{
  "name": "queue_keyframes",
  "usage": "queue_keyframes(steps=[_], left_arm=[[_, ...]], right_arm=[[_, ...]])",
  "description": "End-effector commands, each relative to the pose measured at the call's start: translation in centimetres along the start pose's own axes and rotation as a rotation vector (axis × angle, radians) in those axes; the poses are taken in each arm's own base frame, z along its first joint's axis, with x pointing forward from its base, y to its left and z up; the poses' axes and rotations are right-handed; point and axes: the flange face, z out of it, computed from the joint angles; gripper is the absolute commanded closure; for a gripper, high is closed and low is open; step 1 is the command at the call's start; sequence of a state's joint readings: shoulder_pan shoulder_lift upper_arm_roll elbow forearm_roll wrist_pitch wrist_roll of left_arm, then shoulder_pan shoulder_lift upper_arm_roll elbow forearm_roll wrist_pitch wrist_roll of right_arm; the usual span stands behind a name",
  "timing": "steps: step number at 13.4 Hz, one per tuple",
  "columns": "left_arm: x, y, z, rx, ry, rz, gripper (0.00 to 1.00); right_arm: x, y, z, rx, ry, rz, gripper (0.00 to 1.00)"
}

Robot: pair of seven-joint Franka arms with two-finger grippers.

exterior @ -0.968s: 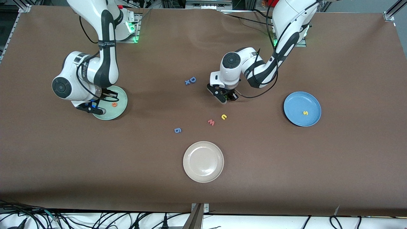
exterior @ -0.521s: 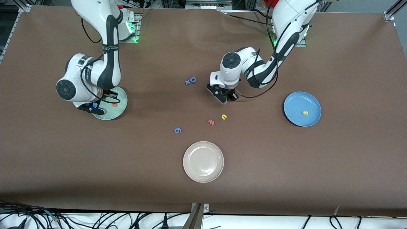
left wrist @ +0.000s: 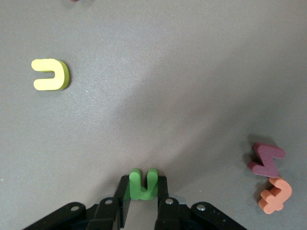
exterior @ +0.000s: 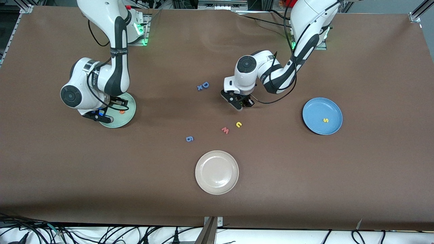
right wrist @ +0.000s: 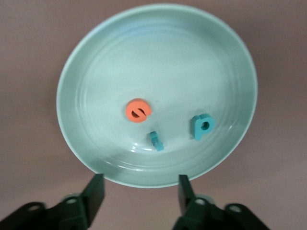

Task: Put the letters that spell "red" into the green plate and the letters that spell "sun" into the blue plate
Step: 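Lift the right gripper away while the left gripper carries the u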

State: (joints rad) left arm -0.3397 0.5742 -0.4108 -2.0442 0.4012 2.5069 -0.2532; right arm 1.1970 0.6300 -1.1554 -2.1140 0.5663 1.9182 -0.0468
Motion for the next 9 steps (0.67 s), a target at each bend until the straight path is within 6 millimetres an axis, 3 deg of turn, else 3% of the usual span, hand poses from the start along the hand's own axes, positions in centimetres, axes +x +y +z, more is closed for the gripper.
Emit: queue_keyframes(steps=[1,5,9], left_arm=[[-0.1,-1.2,-0.3,0.020,0.000,-0.030,1.00],[1.3,-1.7,-1.9,0.003,-0.005,-0.105,1.00],[3.2,-3.6,-4.5,0.003,-0.046,-0.168,1.00]], right_arm=[[0.2,0.2,-4.7,0.028,-0.005,-0.009,0.01],[0.5,0.5,-10.2,0.051,0.021,-0.014,0.01],[0.0,0.4,-15.6,0.069,0.026,-0.036,0.01]])
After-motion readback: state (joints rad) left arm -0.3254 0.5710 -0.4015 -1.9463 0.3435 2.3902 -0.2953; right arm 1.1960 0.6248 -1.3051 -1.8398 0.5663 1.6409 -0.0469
